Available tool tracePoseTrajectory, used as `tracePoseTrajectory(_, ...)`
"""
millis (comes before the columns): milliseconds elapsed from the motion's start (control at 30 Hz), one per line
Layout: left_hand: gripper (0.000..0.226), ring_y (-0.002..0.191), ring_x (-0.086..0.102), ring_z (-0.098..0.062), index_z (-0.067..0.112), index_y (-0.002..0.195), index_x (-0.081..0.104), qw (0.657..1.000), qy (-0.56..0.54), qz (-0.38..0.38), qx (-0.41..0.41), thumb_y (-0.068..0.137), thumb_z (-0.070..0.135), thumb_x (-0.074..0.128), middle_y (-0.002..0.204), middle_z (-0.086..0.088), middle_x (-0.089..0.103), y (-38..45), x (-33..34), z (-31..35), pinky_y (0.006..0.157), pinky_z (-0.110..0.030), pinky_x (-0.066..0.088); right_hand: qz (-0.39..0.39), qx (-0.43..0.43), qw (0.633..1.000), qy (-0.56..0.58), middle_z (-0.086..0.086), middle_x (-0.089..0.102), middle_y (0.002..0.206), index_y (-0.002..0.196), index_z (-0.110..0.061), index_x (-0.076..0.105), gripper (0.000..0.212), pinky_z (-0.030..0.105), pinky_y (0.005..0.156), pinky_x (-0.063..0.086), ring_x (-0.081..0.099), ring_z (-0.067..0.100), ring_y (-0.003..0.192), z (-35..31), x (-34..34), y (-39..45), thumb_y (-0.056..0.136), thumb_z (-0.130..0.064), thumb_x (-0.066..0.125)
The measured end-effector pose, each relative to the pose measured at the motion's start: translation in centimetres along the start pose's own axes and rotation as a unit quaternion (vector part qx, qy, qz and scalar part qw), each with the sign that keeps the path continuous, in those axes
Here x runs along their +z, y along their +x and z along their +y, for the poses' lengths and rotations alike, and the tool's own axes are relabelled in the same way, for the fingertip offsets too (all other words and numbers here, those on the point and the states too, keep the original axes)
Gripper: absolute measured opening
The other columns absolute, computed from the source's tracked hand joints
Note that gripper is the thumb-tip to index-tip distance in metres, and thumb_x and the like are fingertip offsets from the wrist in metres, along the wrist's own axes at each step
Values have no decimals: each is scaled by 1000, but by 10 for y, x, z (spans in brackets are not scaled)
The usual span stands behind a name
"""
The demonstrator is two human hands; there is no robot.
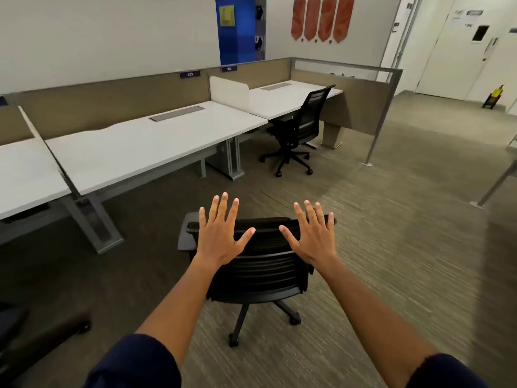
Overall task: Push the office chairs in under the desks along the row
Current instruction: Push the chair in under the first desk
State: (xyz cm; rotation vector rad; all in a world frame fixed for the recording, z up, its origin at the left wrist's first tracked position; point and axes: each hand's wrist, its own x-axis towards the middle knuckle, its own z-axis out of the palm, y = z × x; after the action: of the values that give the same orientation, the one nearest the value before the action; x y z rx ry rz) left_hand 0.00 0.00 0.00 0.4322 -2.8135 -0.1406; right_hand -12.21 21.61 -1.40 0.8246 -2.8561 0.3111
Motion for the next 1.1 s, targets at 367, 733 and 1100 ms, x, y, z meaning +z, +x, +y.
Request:
tracePoseTrajectory(367, 75, 51, 56, -25, 11, 57, 61, 995, 58, 67, -42, 89, 71, 31, 53, -4, 56, 102, 53, -43, 52, -30, 38, 86, -66, 993, -38, 1, 64, 62, 67, -14, 71, 90, 34, 57, 49, 60, 21, 58, 14, 47, 132, 94, -74, 11)
tracePoseTrajectory(733, 68, 42, 41, -18, 15, 50, 45, 990, 58, 57, -118, 89, 69, 34, 46, 3, 40, 216, 87, -53, 50, -29, 28, 59, -141, 988, 1, 0, 47, 49, 55, -13, 52, 71, 33, 53, 37, 44, 20, 46, 31, 80, 281, 95, -67, 30)
tracePoseTrajectory(1100, 76, 45, 43, -14, 16, 53, 42, 986, 67, 19, -148, 88, 80, 18, 49, 2, 44, 352, 114, -81, 46, -29, 27, 49, -183, 982, 1, 5, 57, 56, 63, -10, 61, 63, 36, 63, 40, 48, 24, 54, 42, 109, 453, 94, -56, 29)
